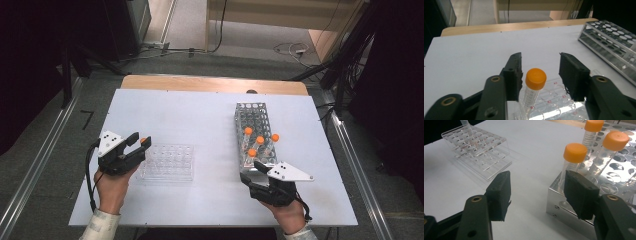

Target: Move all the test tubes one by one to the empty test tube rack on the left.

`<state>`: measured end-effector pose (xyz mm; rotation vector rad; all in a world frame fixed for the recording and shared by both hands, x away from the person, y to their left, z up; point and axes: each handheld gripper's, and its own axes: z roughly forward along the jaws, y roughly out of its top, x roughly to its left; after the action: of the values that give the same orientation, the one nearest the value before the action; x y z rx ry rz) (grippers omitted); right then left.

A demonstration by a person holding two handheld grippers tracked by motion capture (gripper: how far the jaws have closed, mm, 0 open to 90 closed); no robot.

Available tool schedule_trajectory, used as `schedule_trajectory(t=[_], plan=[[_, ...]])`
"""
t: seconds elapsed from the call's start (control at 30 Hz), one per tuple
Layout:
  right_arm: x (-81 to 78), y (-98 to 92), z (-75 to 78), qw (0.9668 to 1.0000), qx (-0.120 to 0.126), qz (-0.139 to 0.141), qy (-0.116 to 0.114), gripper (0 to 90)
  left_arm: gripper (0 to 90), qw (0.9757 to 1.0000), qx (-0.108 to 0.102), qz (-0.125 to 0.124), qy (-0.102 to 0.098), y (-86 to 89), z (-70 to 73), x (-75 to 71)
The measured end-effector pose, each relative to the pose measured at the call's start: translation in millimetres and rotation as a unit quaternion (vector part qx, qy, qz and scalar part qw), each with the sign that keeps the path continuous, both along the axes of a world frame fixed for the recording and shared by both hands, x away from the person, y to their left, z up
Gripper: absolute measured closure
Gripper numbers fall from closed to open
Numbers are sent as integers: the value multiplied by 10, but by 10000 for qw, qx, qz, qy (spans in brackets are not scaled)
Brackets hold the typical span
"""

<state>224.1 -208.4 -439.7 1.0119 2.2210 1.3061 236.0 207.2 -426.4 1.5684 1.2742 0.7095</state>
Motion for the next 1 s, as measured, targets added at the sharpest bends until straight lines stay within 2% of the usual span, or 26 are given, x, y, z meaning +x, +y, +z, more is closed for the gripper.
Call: schedule_trajectory(t=[0.03,0.17,0.3,0.53,0.6,0.8,0.83,1.0], plan=[[0,0,0,10000,0,0,0,371,473,10000,2,9,-10,-1,15,-9],[10,-19,-5,10000,3,-58,7,372,305,9999,-60,50,-70,-30,76,-55],[28,-56,-5,9999,16,-157,-19,375,235,9998,-170,10,-115,-57,137,-96],[66,-113,-14,9994,34,-348,-63,390,183,9994,-300,-104,-170,-92,203,-149],[94,-89,-47,9990,-57,-432,-135,412,167,9992,-319,-140,-182,-104,212,-156],[201,-56,-123,9984,-52,-524,-211,476,156,9991,-318,-184,-211,-129,235,-172],[237,-44,-141,9981,-20,-588,-165,501,132,9990,-302,-239,-217,-131,237,-177],[291,-26,-157,9981,40,-603,-153,534,133,9989,-267,-315,-242,-176,254,-198]])
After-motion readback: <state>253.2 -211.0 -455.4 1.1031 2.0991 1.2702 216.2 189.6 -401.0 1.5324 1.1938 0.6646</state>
